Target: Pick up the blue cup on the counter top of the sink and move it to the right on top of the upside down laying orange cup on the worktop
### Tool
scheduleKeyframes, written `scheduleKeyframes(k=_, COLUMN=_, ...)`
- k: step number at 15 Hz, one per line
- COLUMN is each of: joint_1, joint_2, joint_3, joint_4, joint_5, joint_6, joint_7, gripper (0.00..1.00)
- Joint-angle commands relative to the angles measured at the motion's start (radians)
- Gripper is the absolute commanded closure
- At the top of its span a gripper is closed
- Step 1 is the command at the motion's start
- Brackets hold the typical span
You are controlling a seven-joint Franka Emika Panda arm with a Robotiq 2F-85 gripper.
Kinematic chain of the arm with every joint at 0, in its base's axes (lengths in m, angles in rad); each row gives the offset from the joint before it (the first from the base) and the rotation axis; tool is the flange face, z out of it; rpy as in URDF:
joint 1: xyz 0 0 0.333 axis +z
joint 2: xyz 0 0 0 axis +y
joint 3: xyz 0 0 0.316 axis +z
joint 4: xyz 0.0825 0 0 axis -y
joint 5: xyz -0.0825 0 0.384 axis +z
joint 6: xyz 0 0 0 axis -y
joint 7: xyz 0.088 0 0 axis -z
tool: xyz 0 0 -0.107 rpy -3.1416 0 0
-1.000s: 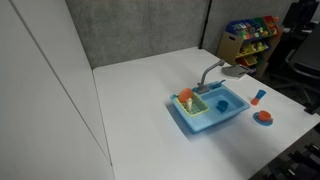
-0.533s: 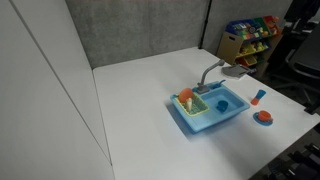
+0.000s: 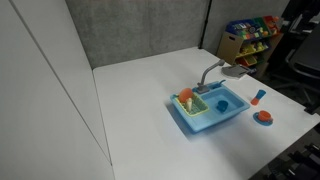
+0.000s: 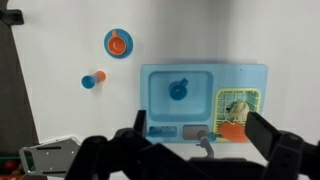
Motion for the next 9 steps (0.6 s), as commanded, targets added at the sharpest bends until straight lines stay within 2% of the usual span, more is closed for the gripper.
scheduleKeyframes(k=1, joint_1=-0.001, joint_2=0.001, joint_3=0.000, joint_4=0.002, joint_5=0.000, joint_6=0.002, joint_7=0.002, gripper=0.00)
scheduleKeyframes(k=9, joint_1=-0.001, joint_2=0.006, joint_3=0.000, joint_4=0.002, joint_5=0.000, joint_6=0.004, joint_7=0.003, gripper=0.00)
